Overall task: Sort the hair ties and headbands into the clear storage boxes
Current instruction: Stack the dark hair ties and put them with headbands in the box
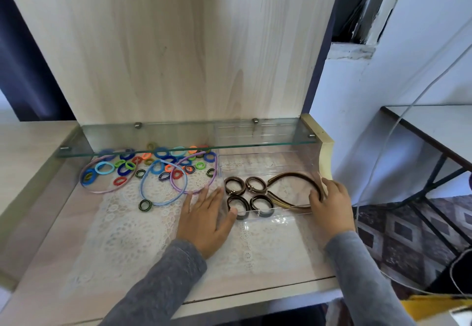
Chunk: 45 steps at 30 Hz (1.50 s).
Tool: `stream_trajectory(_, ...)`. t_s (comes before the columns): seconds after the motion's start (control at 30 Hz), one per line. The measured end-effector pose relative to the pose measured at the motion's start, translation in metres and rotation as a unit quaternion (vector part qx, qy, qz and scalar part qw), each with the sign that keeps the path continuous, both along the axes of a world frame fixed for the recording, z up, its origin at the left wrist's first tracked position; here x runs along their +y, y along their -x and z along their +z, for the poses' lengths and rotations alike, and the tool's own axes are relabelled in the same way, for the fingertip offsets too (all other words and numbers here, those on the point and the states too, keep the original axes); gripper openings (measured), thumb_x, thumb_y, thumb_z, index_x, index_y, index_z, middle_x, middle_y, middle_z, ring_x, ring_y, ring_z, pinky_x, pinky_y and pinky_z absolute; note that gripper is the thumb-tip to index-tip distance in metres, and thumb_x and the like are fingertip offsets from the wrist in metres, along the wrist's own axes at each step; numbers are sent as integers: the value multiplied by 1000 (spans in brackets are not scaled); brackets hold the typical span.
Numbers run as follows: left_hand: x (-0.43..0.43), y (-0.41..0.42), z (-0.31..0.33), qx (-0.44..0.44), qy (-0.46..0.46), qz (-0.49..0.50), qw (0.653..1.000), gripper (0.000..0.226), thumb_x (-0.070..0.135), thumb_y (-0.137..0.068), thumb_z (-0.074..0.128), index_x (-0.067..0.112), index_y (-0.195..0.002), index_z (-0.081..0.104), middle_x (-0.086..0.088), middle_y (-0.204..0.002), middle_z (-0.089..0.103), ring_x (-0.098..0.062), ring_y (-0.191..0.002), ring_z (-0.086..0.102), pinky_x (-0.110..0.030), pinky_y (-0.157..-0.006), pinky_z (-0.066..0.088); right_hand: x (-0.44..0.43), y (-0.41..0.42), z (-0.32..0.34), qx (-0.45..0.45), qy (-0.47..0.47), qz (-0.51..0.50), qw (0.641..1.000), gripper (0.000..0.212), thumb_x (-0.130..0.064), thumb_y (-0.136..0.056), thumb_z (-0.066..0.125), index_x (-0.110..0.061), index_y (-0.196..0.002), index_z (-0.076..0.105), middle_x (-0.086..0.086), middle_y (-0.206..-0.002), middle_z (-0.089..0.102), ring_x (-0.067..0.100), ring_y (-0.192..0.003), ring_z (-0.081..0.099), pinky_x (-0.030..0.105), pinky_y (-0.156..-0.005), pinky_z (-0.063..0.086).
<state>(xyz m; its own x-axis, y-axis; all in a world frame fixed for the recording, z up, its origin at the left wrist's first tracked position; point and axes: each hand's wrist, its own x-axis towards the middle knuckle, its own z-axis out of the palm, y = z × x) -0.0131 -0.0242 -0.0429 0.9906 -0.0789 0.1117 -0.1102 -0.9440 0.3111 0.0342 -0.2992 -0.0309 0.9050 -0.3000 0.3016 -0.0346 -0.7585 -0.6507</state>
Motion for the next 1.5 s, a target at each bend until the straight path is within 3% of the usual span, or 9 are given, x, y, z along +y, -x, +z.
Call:
stream_trajectory(0.13, -1, 9, -1, 14, -1, -10, 1000, 86, 72, -80, 8, 27, -153, 14, 15, -158, 17, -5, -146, 0, -40, -118, -9, -2, 10, 3, 23, -49, 18, 998, 47, -25, -89, 60, -9, -132, 49, 12, -131, 46, 25, -121, 45, 26, -99, 31)
stream_trajectory(0.27, -1, 14, -1, 17, 10, -22, 1000, 75, 63, -88, 22, 26, -153, 11, 13, -157, 21, -6, -146, 3, -38, -118, -10, -7, 20, 11, 60, -98, 61, 992, 76, -43, -78, 72, -15, -140, 39, 6, -138, 40, 22, -127, 42, 36, -107, 33)
stream_trajectory(0.4, 0, 18, -1, 19, 29, -24, 999, 73, 60, -87, 21, 28, -153, 14, 8, -155, 30, -4, -144, 15, -33, -118, -9, -19, 28, 8, 74, -151, 91, 982, 90, -38, -64, 84, -23, -140, 38, 1, -137, 45, 16, -124, 43, 36, -106, 36)
stream_trajectory(0.5, 3, 16, -3, 3, 54, -23, 998, 68, 60, -91, 27, 30, -151, 19, 8, -152, 35, -1, -141, 25, -28, -117, -8, -25, 27, 5, 82, -125, 98, 984, 98, -31, -60, 88, -20, -142, 36, 3, -137, 47, 17, -125, 44, 31, -103, 34)
stream_trajectory(0.63, 3, 12, -1, -7, 64, -20, 998, 61, 54, -96, 37, 31, -151, 22, 10, -151, 37, -1, -138, 31, -26, -116, -10, -26, 22, 3, 72, -117, 92, 986, 99, -31, -60, 88, -16, -143, 35, 5, -138, 48, 19, -127, 44, 32, -105, 33)
stream_trajectory(1.1, -1, 20, 20, -11, 112, -3, 994, 57, 46, -98, 42, 29, -149, 26, 7, -150, 38, -11, -141, 28, -20, -113, -5, -26, 27, 10, 38, -126, 88, 987, 92, -31, -63, 86, -17, -142, 40, 4, -136, 51, 20, -123, 46, 32, -101, 36)
stream_trajectory(1.27, -4, 25, 38, -9, 119, 5, 993, 55, 45, -99, 40, 30, -149, 24, 7, -153, 33, -14, -143, 19, -24, -114, 4, -27, 25, 21, 27, -111, 87, 990, 94, -34, -61, 86, -16, -141, 40, 4, -135, 52, 20, -119, 48, 27, -96, 35)
stream_trajectory(1.5, -4, 23, 49, -10, 134, 20, 991, 54, 44, -99, 41, 32, -149, 26, 9, -151, 36, -16, -143, 21, -25, -113, 11, -25, 24, 28, 23, -127, 85, 988, 95, -36, -61, 86, -17, -141, 39, 4, -136, 52, 21, -121, 47, 29, -97, 36)
